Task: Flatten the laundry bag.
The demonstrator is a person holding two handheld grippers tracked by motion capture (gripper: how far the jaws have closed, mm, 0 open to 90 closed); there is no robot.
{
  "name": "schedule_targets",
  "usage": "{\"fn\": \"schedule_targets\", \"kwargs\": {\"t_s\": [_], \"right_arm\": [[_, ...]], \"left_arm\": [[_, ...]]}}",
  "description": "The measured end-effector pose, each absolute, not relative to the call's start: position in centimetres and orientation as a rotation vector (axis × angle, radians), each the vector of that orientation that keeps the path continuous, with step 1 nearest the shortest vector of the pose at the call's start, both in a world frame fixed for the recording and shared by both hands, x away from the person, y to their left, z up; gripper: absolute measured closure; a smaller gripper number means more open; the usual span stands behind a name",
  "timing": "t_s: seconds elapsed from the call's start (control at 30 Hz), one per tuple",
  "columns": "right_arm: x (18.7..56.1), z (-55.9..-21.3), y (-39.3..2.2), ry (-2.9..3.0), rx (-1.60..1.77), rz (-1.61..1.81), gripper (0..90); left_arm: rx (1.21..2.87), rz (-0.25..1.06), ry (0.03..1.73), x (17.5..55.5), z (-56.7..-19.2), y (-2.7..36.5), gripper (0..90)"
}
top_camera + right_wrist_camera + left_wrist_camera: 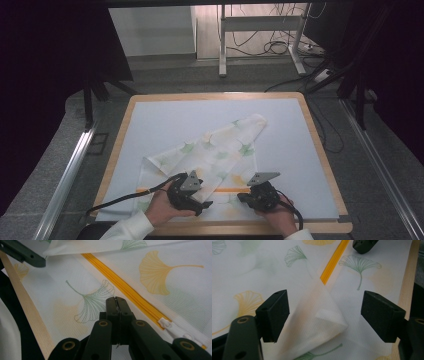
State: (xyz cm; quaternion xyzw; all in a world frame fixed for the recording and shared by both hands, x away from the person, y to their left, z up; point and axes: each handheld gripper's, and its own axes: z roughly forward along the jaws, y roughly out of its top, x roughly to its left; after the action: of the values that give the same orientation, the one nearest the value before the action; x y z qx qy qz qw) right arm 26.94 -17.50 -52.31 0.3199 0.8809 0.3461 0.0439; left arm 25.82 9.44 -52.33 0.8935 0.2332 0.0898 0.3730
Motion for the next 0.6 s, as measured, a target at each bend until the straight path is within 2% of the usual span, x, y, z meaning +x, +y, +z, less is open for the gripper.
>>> {"fn": "schedule_targets", "kwargs": {"t_s": [0.27, 0.6], "right_arm": [[26.9, -52.3, -17.5, 2.692, 0.971, 1.058, 89.3], [26.9, -52.3, -17.6, 2.690, 0.977, 1.055, 89.2]], "left_arm": [[2.348, 0.239, 0.614, 26.3, -53.1, 9.3, 25.0], [2.344, 0.255, 0.668, 27.0, -53.2, 10.1, 43.1]]}}
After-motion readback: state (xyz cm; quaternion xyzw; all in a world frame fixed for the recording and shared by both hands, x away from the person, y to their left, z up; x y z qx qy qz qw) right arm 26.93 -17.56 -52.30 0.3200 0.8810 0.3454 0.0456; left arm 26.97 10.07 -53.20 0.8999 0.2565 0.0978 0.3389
